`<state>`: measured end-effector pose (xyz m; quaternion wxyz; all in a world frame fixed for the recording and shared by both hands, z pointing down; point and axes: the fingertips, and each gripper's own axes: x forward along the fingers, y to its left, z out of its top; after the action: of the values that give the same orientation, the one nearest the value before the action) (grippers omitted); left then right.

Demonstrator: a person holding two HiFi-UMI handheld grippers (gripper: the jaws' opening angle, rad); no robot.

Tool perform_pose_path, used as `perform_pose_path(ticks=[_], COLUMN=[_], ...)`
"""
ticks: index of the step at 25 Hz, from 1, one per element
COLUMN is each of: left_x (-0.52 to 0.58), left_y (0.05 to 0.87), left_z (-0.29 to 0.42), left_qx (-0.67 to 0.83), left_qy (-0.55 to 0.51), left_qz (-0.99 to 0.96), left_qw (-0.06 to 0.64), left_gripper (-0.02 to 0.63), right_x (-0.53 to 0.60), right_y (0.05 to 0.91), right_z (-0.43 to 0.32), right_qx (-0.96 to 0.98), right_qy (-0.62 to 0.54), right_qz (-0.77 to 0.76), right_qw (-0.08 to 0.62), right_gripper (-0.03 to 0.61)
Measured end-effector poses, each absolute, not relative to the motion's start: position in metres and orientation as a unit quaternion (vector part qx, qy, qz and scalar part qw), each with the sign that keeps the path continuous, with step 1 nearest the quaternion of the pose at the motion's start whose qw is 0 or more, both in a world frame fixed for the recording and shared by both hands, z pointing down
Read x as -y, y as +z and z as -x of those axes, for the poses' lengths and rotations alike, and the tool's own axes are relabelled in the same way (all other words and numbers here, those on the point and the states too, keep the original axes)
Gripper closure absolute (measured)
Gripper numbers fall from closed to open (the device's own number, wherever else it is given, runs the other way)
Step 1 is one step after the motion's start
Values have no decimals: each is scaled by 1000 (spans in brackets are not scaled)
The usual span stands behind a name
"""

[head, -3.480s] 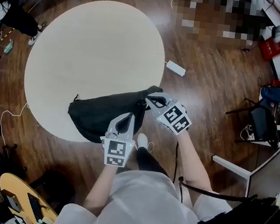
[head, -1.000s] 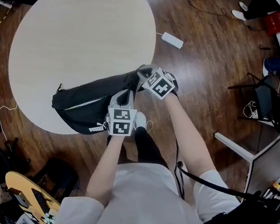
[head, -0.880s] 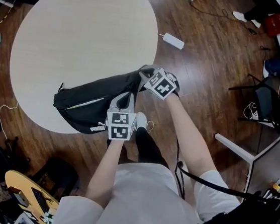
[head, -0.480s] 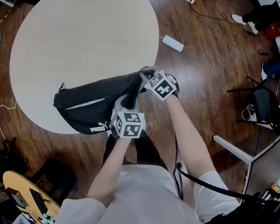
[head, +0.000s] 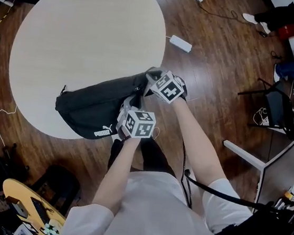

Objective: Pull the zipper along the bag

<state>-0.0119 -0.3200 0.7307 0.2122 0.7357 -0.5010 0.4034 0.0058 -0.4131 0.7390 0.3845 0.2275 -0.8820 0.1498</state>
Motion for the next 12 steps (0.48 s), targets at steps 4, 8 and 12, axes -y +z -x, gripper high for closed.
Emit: perform_pose_path(ticks=[4,8,12], left_x=[309,291,272], left_y=[703,673,658], left_z=[4,5,37], left_qx=[482,468,471], left_qy=[363,301,278], left_qz=[-771,-798,-797], left_qw=[202,230,255], left_gripper=[578,580,583], right_x=[415,416,410], right_y=[744,747,745], right_z=[-10,-10,-10], right_qx=[881,876,865], right_qy=[147,143,141], right_qz=[-230,-231,-226], right_qw=[387,398,425], right_gripper=[588,588,588])
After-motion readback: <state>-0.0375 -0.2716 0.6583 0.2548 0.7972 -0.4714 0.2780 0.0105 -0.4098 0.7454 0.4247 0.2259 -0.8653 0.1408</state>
